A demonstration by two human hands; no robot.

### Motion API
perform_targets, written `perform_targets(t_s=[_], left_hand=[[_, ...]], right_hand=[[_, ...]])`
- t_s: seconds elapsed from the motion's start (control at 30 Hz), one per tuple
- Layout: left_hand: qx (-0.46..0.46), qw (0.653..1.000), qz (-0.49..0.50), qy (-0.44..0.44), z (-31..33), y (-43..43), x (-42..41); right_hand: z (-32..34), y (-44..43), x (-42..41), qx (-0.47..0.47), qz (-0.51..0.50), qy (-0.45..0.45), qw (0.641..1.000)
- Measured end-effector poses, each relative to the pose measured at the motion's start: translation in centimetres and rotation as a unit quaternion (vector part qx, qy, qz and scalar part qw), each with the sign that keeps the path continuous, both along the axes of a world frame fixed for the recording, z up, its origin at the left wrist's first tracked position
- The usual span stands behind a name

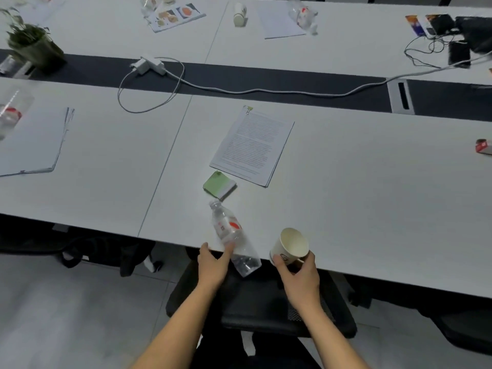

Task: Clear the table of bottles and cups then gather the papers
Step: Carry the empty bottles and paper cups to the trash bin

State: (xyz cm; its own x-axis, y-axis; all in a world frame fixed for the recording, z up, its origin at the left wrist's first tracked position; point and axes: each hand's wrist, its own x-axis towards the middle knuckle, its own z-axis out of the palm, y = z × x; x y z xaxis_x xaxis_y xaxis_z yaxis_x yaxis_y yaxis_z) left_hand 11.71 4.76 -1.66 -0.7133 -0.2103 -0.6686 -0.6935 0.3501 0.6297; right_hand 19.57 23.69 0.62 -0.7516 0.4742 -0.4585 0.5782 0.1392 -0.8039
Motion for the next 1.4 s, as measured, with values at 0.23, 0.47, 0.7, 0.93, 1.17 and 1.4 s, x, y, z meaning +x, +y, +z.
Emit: perform_targets(t_s=[0.23, 0.47, 0.7, 0.93, 1.17, 1.4], left_hand=[[-0.001, 0.996, 0.077, -0.034, -1.4, 3.7, -1.6], [0.115, 0.986, 0.108, -0.055, -2.8, 6.0, -1.9], [0.114, 0.988, 0.085, -0.064, -0.3, 4.9, -2.5], [0.05, 0.992, 0.089, -0.067, -0.1, 4.2, -3.6], [-0.081, 0.994, 0.011, -0.075, -0.6, 6.3, -4.4], [0.018, 0.99, 0.048, 0.134, 5.0, 5.2, -0.7]], right_hand=[[-0.1, 2.0, 0.4, 0.033, 0.038, 0.002, 0.999], [1.4, 4.5, 2.0, 0.058, -0.01, 0.016, 0.998], [2.8, 4.4, 1.9, 0.043, -0.039, 0.041, 0.998], [3.6, 3.1, 0.7, 0.032, -0.022, 0.047, 0.998], [3.7, 4.4, 3.0, 0.088, -0.017, 0.036, 0.995], [6.3, 3.8, 2.7, 0.079, -0.011, 0.073, 0.994]])
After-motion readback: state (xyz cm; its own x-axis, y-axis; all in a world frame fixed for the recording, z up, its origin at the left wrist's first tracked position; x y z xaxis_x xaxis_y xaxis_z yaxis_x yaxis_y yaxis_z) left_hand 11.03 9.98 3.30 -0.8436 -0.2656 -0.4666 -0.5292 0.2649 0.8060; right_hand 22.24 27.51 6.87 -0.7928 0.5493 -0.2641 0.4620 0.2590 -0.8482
